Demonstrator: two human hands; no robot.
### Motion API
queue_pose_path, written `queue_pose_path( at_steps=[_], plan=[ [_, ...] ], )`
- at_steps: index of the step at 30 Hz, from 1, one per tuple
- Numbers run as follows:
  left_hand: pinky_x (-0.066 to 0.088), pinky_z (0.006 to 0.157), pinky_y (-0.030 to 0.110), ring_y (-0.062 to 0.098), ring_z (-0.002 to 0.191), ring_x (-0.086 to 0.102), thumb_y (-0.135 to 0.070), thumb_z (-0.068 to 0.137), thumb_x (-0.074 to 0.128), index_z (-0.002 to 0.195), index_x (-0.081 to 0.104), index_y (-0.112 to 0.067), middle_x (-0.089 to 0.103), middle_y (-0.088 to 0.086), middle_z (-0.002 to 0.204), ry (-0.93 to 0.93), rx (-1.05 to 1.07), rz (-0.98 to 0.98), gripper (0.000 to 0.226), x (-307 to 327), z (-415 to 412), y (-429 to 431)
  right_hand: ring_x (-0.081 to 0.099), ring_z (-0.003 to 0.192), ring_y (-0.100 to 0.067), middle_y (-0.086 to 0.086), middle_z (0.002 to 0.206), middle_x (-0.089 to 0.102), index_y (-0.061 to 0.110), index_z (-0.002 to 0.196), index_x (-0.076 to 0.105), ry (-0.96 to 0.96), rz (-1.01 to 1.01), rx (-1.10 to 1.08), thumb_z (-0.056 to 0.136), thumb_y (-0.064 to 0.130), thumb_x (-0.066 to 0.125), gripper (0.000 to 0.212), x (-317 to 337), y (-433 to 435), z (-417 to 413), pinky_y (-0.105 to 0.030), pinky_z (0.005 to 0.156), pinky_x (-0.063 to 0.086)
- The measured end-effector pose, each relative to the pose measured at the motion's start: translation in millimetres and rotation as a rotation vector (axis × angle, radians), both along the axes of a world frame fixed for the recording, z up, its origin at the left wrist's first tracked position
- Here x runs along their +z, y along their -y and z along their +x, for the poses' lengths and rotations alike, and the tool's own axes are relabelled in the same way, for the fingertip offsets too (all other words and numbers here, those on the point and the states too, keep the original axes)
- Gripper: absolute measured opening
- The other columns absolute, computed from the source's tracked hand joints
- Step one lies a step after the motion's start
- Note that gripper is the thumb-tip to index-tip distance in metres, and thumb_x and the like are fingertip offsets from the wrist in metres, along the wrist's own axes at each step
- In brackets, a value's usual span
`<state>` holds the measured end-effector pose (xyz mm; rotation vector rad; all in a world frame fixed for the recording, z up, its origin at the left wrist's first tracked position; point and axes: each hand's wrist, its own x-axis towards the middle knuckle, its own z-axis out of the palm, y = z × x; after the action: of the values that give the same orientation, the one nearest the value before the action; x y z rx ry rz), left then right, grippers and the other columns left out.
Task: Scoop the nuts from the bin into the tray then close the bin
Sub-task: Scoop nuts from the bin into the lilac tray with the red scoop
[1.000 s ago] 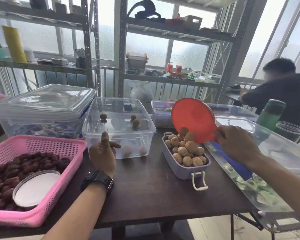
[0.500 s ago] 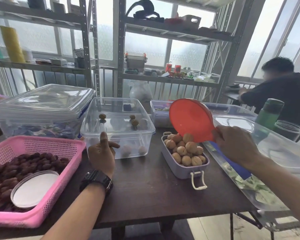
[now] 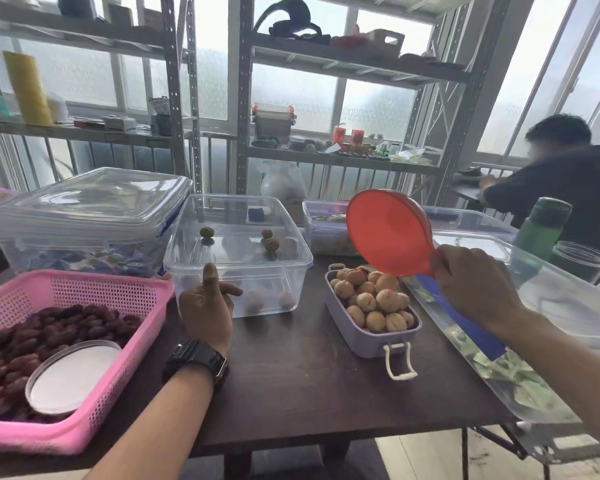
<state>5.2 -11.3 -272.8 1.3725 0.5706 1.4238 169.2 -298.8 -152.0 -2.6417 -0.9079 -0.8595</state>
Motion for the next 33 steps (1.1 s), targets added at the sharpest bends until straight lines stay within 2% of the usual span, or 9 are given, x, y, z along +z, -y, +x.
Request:
queue_pose_path(
  at_steps=[4,10,15,18,21,25,29,31,33],
  plan=[
    [0.032,0.039,0.013,0.005,0.026,0.04,-0.04,0.105,0.038,0.051,0.066,-0.012,0.047,0.009,0.036,-0.017,0.012,0.0,0.067,-1.2,0.5,-0.2,0.054,0.063,-0.033,-0.007,0.068,0.065,0.015,0.07,0.059,0.005,0.076,-0.01,0.098,0.035,0.042,0.039,3.3,-10.0,1.4,-0.034,0.059,0.039],
    [0.029,0.044,0.021,0.008,0.028,0.038,-0.039,0.105,0.038,0.049,0.065,-0.009,0.042,-0.001,0.032,0.003,-0.007,-0.057,0.069,-0.4,3.4,0.6,0.053,0.062,-0.027,-0.002,0.062,0.058,0.013,0.07,0.063,-0.094,0.185,0.163,0.096,0.03,0.042,0.037,24.2,-80.5,-21.9,-0.031,0.058,0.035],
    [0.029,0.042,0.02,0.009,0.029,0.036,-0.038,0.105,0.04,0.049,0.064,-0.005,0.039,-0.002,0.032,-0.006,-0.032,-0.111,0.07,2.1,3.1,1.2,0.059,0.07,-0.031,-0.005,0.07,0.056,0.014,0.064,0.052,-0.174,-0.024,0.277,0.094,0.026,0.041,0.034,28.4,-170.0,-43.9,-0.032,0.062,0.039],
    [0.029,0.045,0.022,0.009,0.03,0.037,-0.037,0.105,0.041,0.048,0.064,-0.004,0.038,-0.005,0.031,0.016,-0.036,-0.12,0.07,1.3,4.3,0.2,0.065,0.092,-0.033,-0.011,0.099,0.066,0.011,0.091,0.064,-0.193,-0.23,0.274,0.091,0.024,0.049,0.02,21.0,-214.6,-49.8,-0.032,0.069,0.041],
    [0.029,0.048,0.024,0.009,0.031,0.037,-0.043,0.101,0.042,0.045,0.063,-0.009,0.039,-0.004,0.031,0.021,-0.035,-0.13,0.069,-1.0,4.8,-1.4,0.063,0.1,-0.033,-0.011,0.114,0.064,0.012,0.106,0.061,-0.223,-0.294,0.25,0.091,0.024,0.051,0.021,14.8,-236.3,-47.8,-0.032,0.07,0.039],
    [0.032,0.053,0.027,0.012,0.032,0.039,-0.052,0.095,0.04,0.04,0.064,-0.015,0.041,-0.003,0.031,0.021,-0.039,-0.137,0.07,-2.8,5.6,-3.6,0.062,0.103,-0.031,-0.009,0.118,0.062,0.013,0.109,0.061,-0.231,-0.3,0.199,0.092,0.023,0.051,0.022,7.9,-247.8,-44.7,-0.033,0.075,0.042],
    [0.032,0.052,0.026,0.012,0.032,0.038,-0.05,0.094,0.04,0.04,0.063,-0.014,0.04,-0.004,0.031,0.027,-0.046,-0.143,0.07,-3.3,7.2,-4.1,0.058,0.115,-0.025,-0.003,0.121,0.062,0.017,0.117,0.061,-0.173,-0.419,0.186,0.088,0.018,0.05,0.031,3.9,-259.7,-45.1,-0.036,0.092,0.044],
    [0.032,0.053,0.026,0.012,0.031,0.037,-0.05,0.094,0.039,0.04,0.063,-0.014,0.039,-0.003,0.031,0.021,-0.035,-0.124,0.07,-3.8,7.4,-4.9,0.055,0.118,-0.022,-0.002,0.122,0.061,0.017,0.122,0.058,-0.153,-0.509,0.193,0.091,0.022,0.049,0.033,3.3,-265.9,-48.6,-0.036,0.1,0.038],
    [0.031,0.053,0.026,0.011,0.031,0.038,-0.051,0.095,0.038,0.04,0.063,-0.015,0.04,-0.003,0.03,0.012,-0.025,-0.104,0.07,-5.9,7.7,-6.0,0.059,0.112,-0.023,-0.002,0.118,0.064,0.018,0.12,0.059,-0.162,-0.558,0.218,0.093,0.031,0.046,0.033,-1.9,-273.9,-48.8,-0.036,0.096,0.043]
  ],
)
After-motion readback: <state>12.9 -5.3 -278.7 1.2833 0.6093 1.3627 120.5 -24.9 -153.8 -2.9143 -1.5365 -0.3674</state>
